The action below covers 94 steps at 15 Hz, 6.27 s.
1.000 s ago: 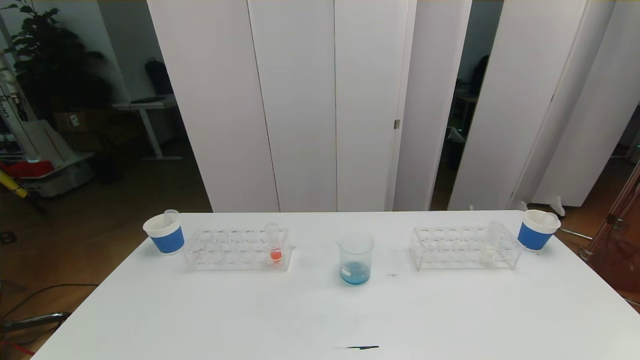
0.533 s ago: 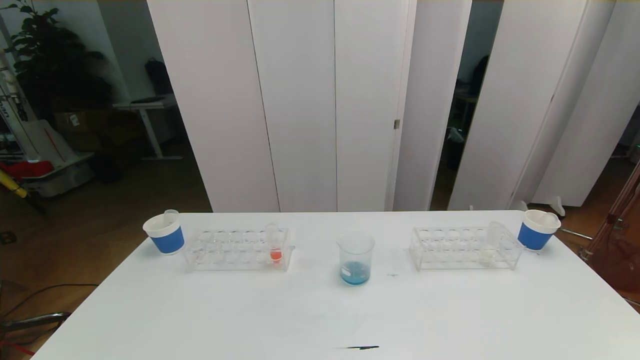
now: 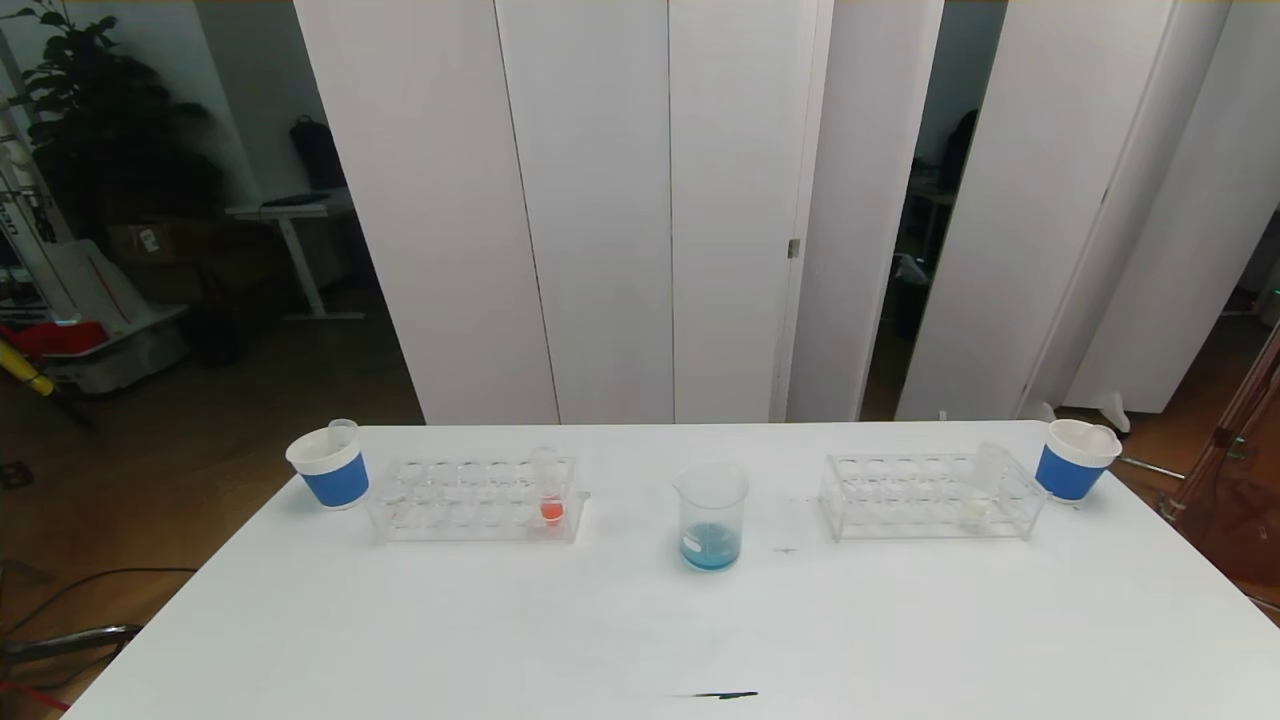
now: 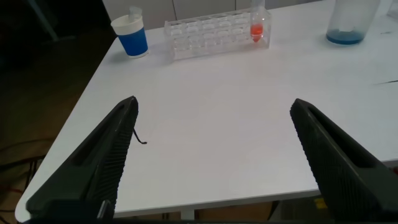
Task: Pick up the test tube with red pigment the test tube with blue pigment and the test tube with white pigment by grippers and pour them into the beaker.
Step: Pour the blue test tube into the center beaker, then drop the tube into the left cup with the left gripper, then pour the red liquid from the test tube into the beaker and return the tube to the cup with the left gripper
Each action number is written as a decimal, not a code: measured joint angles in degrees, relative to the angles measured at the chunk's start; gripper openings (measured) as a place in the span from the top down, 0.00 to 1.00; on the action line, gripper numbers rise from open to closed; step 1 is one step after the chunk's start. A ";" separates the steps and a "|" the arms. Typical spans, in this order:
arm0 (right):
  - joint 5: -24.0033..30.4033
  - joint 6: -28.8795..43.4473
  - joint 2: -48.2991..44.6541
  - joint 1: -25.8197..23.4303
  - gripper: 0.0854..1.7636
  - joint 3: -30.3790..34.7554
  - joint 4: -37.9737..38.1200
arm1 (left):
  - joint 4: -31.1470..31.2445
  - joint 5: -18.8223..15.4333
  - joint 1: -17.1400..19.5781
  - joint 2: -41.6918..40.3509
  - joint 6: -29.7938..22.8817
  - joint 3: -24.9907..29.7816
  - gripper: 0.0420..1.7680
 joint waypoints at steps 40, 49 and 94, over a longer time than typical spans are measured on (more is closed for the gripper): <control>0.00 0.02 0.00 0.02 0.01 0.00 0.00 | -7.51 0.34 0.00 0.11 -0.39 3.17 0.01; -0.02 0.02 0.00 0.00 0.01 0.00 0.00 | -7.51 0.85 0.00 0.11 -2.77 1.00 0.01; 0.00 0.02 0.00 0.00 0.01 0.00 0.00 | -83.76 21.80 -23.21 118.74 -13.91 -26.76 0.01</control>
